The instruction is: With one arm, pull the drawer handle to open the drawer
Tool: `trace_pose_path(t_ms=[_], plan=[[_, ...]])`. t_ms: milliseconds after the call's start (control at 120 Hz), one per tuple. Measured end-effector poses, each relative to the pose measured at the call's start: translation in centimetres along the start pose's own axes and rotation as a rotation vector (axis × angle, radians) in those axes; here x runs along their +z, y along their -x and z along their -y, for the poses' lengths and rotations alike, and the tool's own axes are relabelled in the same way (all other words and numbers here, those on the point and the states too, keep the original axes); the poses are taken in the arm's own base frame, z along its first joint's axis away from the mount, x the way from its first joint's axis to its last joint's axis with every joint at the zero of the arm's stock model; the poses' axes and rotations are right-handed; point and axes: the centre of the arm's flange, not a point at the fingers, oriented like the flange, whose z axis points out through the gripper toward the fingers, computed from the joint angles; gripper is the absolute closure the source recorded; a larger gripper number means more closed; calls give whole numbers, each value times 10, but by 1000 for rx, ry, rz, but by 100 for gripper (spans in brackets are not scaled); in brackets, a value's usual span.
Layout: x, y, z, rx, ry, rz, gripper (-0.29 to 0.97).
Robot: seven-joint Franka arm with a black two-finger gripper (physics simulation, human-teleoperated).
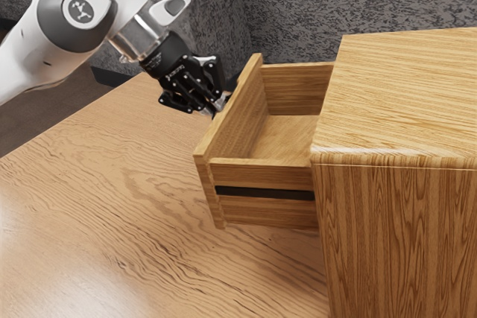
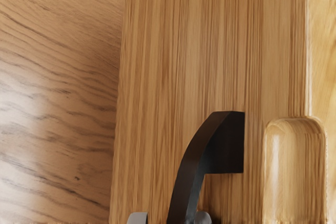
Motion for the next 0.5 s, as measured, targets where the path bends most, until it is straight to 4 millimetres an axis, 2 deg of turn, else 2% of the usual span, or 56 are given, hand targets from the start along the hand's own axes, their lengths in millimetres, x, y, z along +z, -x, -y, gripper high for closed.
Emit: trace_pose_path(t_ms=[325, 500], plan=[[-1, 3, 12, 13, -6, 9, 68], [-8, 4, 23, 11, -7, 1, 68]])
